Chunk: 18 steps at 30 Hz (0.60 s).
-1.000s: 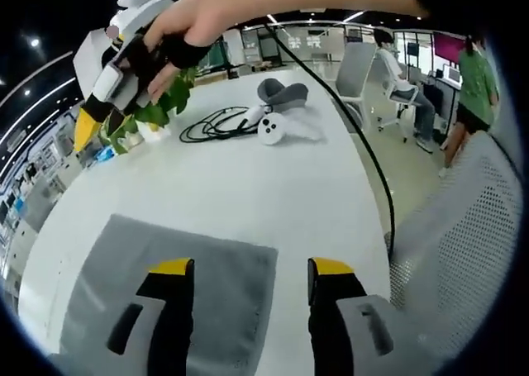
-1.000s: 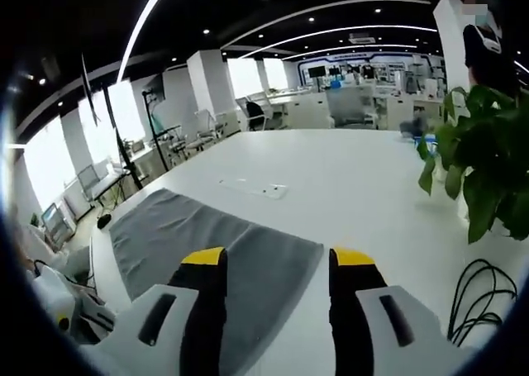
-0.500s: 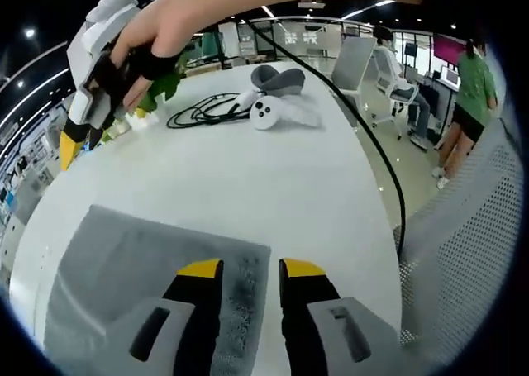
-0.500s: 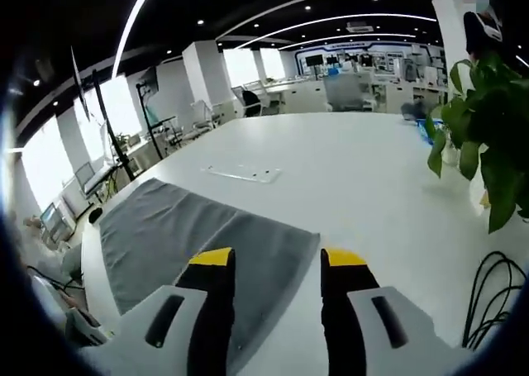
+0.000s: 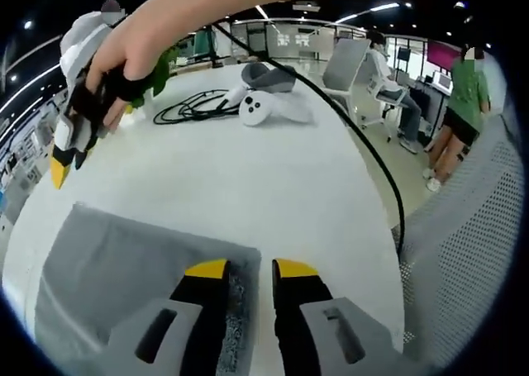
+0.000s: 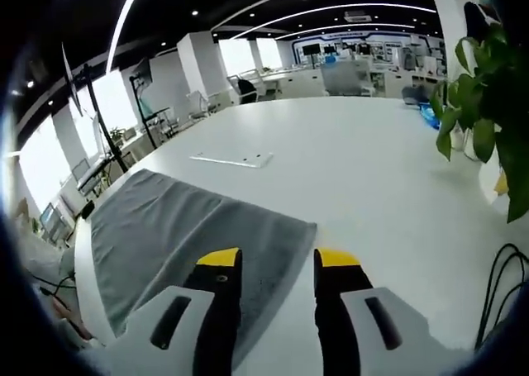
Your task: Fold the towel on the table until its edges align and the towel forms a compact rectangular stack.
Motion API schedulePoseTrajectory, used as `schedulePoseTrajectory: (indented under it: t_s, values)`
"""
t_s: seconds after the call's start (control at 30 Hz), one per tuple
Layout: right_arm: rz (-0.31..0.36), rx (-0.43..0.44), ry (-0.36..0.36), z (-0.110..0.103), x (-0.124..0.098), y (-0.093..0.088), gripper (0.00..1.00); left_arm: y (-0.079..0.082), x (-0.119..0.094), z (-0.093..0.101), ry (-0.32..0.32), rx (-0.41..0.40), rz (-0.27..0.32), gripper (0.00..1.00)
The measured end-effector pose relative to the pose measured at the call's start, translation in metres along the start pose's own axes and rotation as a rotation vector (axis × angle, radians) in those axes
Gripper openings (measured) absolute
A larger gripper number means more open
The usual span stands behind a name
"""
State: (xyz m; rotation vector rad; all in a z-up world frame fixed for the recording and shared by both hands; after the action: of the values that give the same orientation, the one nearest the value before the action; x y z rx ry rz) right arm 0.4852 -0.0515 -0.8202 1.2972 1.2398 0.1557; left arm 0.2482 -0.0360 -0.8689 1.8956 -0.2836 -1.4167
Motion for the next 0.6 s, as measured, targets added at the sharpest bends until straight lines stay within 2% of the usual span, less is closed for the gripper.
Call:
schedulePoseTrajectory:
  t_s: [0.03, 0.1, 0.17, 0.27, 0.33, 0.47, 0.6]
  values:
    - [-0.005, 0.001, -0.003, 0.000, 0.003, -0.001, 0.32, -0.001, 0.003, 0.001, 0.002, 0.036, -0.027, 0.20]
    - [-0.020, -0.001, -0.004, 0.002, 0.009, -0.003, 0.31, 0.003, 0.003, 0.003, -0.004, 0.046, -0.001, 0.18]
    - [-0.031, -0.003, -0.006, 0.003, 0.013, -0.006, 0.30, 0.002, 0.002, 0.003, -0.005, 0.045, -0.017, 0.17]
    - [-0.055, -0.003, -0.009, 0.005, 0.021, -0.010, 0.29, 0.000, 0.005, 0.000, -0.026, -0.035, 0.001, 0.17]
    - [-0.068, 0.001, -0.008, 0.006, 0.026, -0.014, 0.28, -0.001, 0.005, -0.001, -0.034, -0.060, 0.009, 0.17]
    - [-0.096, -0.005, -0.001, 0.005, 0.032, -0.020, 0.29, -0.002, 0.005, -0.004, -0.049, -0.085, 0.023, 0.16]
    - [-0.109, 0.002, -0.002, 0.005, 0.037, -0.024, 0.27, -0.003, 0.006, -0.005, -0.037, -0.062, 0.021, 0.11]
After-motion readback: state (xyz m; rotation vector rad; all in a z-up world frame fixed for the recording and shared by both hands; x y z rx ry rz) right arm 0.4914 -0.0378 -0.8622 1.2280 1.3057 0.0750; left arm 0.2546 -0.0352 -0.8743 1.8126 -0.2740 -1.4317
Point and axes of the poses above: the point that each gripper's makers call its tool centre point, and the gripper's own axes: x roughly forward along the fingers, z roughly to its right, y roughly out of its top, the point moved 7 cm from there along -x, roughly backward along the fingers, and after that the axes turned 3 degrees about -z, right-handed, at the moved point
